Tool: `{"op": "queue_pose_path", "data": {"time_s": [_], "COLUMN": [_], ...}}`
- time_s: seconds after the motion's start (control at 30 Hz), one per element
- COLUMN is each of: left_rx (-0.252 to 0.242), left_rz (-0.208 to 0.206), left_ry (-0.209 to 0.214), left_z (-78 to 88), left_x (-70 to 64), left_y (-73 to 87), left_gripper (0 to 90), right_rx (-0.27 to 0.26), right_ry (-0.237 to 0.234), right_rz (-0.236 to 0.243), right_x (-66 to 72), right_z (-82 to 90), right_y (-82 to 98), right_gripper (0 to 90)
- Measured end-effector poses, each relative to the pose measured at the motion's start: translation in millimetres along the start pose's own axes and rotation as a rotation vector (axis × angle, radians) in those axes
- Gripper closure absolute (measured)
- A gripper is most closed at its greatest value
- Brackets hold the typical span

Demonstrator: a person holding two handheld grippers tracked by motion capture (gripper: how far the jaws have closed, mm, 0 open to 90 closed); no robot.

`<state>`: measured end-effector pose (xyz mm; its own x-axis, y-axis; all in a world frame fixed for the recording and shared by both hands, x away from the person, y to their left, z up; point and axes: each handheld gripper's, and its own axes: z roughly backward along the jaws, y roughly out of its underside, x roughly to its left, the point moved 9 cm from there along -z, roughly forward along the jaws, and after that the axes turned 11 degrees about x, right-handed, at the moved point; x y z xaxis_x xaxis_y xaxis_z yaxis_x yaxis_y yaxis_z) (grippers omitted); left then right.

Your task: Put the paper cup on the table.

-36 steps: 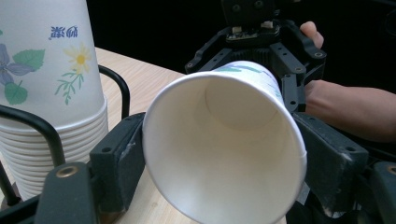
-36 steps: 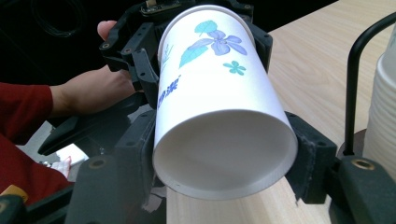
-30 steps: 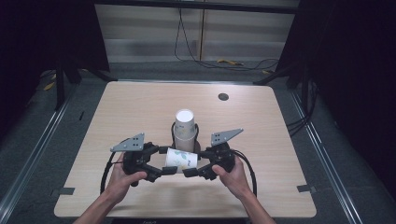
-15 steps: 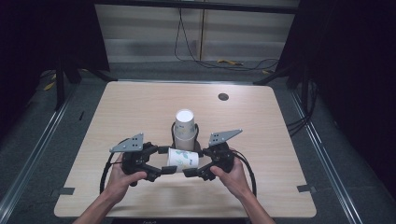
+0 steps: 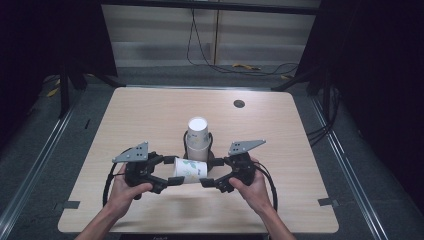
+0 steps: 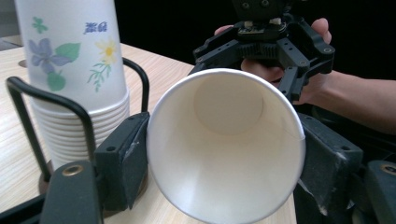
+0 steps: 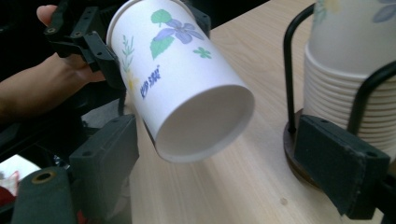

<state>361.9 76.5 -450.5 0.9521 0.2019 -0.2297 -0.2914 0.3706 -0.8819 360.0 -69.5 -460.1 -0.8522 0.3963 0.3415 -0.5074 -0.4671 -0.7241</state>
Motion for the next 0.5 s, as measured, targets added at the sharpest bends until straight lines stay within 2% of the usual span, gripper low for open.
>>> {"op": "queue_pose_path", "data": {"time_s": [0.17, 0.5], "left_rx": [0.011, 0.023], "left_rz": [0.011, 0.055], "left_ry": [-0.022, -0.1], "left_z": [9.3, 27.2], "left_x": [3.3, 18.3], "left_y": [7.1, 12.9], "left_gripper": [25.1, 25.2], "right_rx": [-0.005, -0.019], "right_ry": [0.04, 0.175], "right_rz": [-0.02, -0.069], "right_x": [-5.6, -21.1], "right_z": [6.1, 24.2], "right_y": [5.4, 25.0], "right_gripper": [13.7, 13.8]}}
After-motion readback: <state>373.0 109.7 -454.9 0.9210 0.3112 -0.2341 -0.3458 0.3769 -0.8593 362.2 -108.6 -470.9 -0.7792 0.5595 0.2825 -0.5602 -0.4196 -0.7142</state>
